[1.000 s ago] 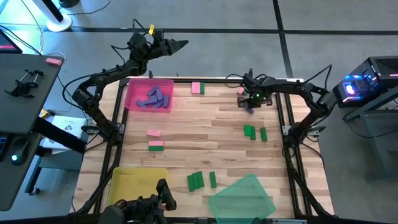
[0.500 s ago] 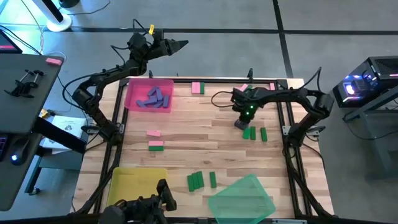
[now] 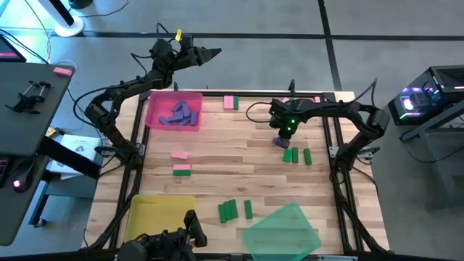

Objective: Sort blocks
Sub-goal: Put the violet block into the pink bin

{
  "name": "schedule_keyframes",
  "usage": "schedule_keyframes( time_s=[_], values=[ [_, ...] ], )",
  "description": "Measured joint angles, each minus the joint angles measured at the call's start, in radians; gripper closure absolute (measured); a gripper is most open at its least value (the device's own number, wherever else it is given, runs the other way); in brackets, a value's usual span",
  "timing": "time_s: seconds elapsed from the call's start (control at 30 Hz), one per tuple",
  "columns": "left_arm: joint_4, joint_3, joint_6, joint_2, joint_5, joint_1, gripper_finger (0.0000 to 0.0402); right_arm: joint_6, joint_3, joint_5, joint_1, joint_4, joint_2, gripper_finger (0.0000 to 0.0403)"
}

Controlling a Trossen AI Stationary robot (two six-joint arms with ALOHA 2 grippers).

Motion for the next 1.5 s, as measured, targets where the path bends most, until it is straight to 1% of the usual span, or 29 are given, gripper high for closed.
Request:
schedule_keyframes(
  time_s=[0.07, 0.17, 0.27, 0.37, 0.43, 0.5, 0.7, 0.8, 0.87, 1.03, 1.13, 1.23, 1.33, 1.37, 1.43, 1.5],
  values=[
    [0.000, 0.000, 0.000, 0.000, -0.001, 0.000, 0.0188, -0.008, 0.028, -0.006, 0.000, 0.012, -0.033, 0.0403],
    [0.000, 0.000, 0.000, 0.000, -0.002, 0.000, 0.0188, -0.013, 0.052, -0.008, -0.002, -0.024, -0.065, 0.0403],
    [-0.001, 0.000, 0.001, 0.000, -0.002, 0.000, 0.0188, 0.022, 0.078, -0.011, 0.001, -0.035, -0.094, 0.0402],
    [-0.002, 0.000, 0.001, 0.000, -0.002, 0.000, 0.0188, 0.042, 0.092, -0.014, 0.023, -0.086, -0.094, 0.0387],
    [-0.003, 0.000, 0.003, 0.000, -0.002, 0.000, 0.0188, 0.027, 0.093, -0.017, 0.046, -0.104, -0.095, 0.0362],
    [-0.003, 0.000, 0.003, 0.000, -0.002, 0.000, 0.0188, 0.000, 0.078, -0.014, 0.073, -0.087, -0.095, 0.0326],
    [-0.003, 0.000, 0.004, 0.000, -0.001, 0.000, 0.0188, -0.116, -0.012, 0.107, 0.159, 0.007, -0.095, 0.0208],
    [-0.004, 0.000, 0.004, 0.000, -0.001, 0.000, 0.0188, -0.151, -0.040, 0.143, 0.173, 0.037, -0.089, 0.0172],
    [-0.004, 0.000, 0.003, 0.000, -0.001, 0.000, 0.0188, -0.156, -0.050, 0.143, 0.172, 0.037, -0.089, 0.0164],
    [-0.004, 0.000, 0.003, 0.000, -0.001, 0.000, 0.0188, -0.192, -0.066, 0.129, 0.151, 0.062, -0.062, 0.0166],
    [-0.004, 0.000, 0.003, 0.000, 0.000, -0.002, 0.0188, -0.234, -0.078, 0.131, 0.136, 0.064, -0.013, 0.0175],
    [-0.004, 0.000, 0.003, 0.000, 0.001, -0.006, 0.0188, -0.232, -0.076, 0.136, 0.121, 0.121, 0.038, 0.0184],
    [-0.003, 0.000, 0.003, 0.000, 0.001, -0.008, 0.0188, -0.229, -0.070, 0.119, 0.116, 0.131, 0.077, 0.0197],
    [-0.002, 0.000, 0.002, 0.000, 0.001, -0.009, 0.0188, -0.232, -0.068, 0.117, 0.117, 0.131, 0.087, 0.0206],
    [0.003, 0.000, -0.003, 0.000, 0.002, -0.009, 0.0188, -0.228, -0.068, 0.116, 0.117, 0.128, 0.094, 0.0236],
    [0.016, 0.000, -0.040, 0.000, 0.007, -0.009, 0.0188, -0.190, -0.066, 0.111, 0.117, 0.119, 0.094, 0.0286]
  ],
)
